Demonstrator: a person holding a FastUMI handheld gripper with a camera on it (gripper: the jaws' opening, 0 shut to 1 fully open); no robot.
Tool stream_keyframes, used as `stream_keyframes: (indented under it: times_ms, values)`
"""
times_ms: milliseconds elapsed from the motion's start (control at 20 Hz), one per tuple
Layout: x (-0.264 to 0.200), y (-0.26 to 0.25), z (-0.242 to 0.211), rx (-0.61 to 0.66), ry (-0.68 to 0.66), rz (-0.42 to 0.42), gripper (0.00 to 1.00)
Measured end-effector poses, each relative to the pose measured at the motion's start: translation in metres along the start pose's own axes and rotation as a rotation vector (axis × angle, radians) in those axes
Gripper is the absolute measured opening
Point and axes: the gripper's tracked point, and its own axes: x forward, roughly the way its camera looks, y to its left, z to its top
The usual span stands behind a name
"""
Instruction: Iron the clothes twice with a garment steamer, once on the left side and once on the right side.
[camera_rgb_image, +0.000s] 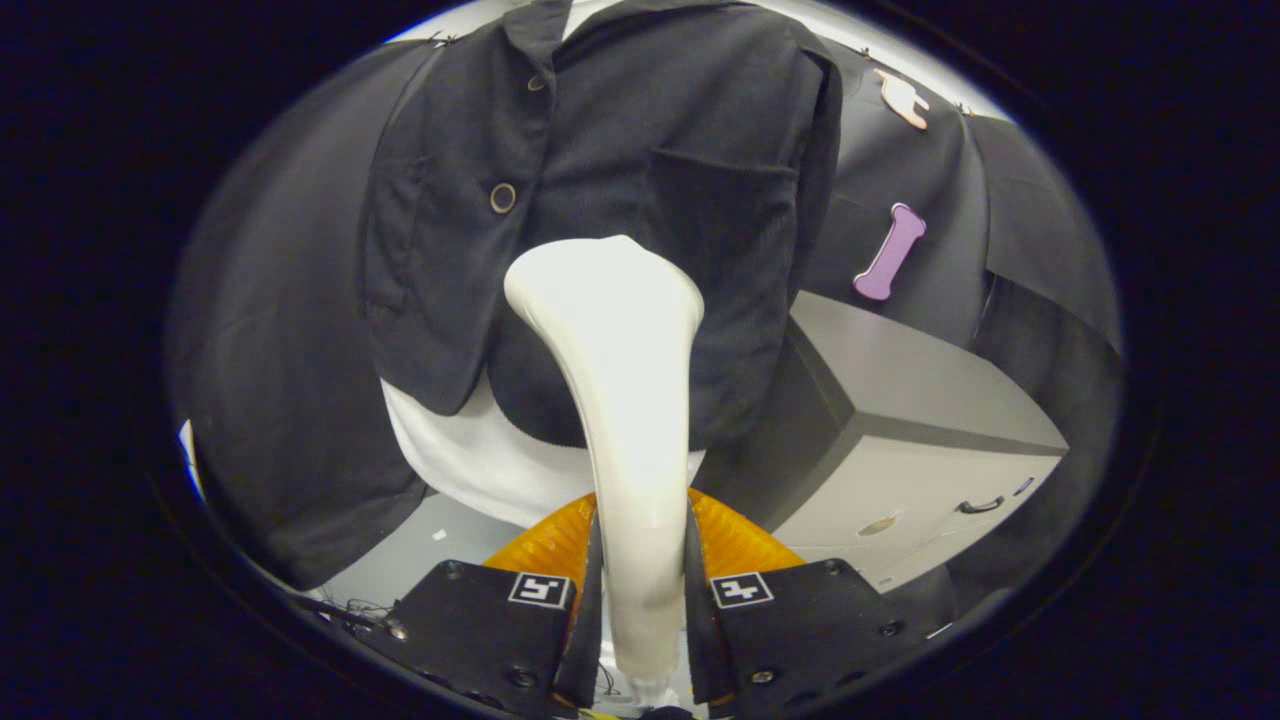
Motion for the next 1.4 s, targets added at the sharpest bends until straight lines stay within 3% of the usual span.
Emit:
stream_keyframes:
  times_ms: [250, 700, 1050, 1400]
  values:
    - [0.003, 0.001, -0.016, 0.004, 0.041, 0.003, 0.38]
    - [-0.014, 0.0, 0.006, 0.047, 0.033, 0.015, 0.38]
    - [-0.07, 0.016, 0.103, 0.082, -0.129, 0.053, 0.38]
    - [-0.126, 0.057, 0.218, 0.102, -0.302, 0.153, 0.38]
